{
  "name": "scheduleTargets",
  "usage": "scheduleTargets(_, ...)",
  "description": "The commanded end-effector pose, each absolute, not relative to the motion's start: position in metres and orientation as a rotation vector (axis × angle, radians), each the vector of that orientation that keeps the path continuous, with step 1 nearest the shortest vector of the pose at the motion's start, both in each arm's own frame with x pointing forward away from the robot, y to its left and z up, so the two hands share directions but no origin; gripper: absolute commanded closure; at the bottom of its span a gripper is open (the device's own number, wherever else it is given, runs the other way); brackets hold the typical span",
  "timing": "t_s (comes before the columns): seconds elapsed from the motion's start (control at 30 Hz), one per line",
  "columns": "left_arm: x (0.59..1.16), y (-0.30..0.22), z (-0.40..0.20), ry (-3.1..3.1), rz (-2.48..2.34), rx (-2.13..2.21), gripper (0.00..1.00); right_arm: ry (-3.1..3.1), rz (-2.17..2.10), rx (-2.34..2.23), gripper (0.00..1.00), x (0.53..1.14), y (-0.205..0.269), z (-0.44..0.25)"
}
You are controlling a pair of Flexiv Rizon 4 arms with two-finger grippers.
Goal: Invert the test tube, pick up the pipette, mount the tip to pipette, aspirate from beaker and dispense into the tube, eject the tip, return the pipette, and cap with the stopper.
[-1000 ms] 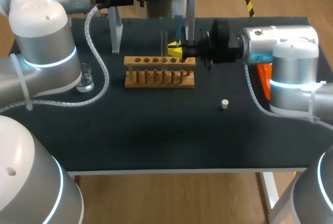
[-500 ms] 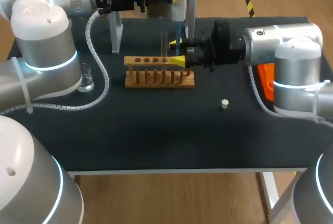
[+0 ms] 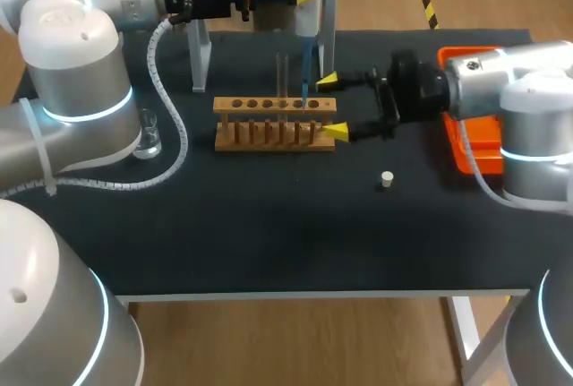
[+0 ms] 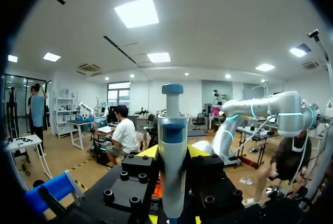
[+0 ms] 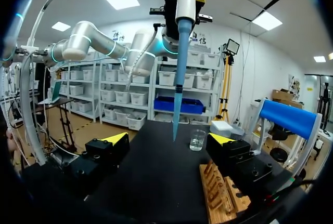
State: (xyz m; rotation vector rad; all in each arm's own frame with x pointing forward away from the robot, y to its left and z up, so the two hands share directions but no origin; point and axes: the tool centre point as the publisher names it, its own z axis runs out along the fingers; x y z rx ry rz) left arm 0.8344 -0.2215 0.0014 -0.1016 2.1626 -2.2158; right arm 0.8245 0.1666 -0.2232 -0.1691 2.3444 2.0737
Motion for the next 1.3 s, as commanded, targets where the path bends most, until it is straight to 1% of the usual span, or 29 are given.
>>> scheduleTargets(0.03,0.835,-0.222,0.001,2.158,-2.218,-0.102,1.0,2.347,2.062,-0.163,0.0,0.815,0.15,-0.222)
scheduleTargets(0.97,0.835,-0.222,0.001,2.158,-2.218,-0.102,1.0,2.347,2.062,-0.163,0.0,0.815,0.15,-0.222)
scheduleTargets(1.3,0.833,-0.145,-0.015,2.101,-2.135,-0.074,1.0,2.347,2.062,-0.163,0.0,0.815,0.15,-0.222)
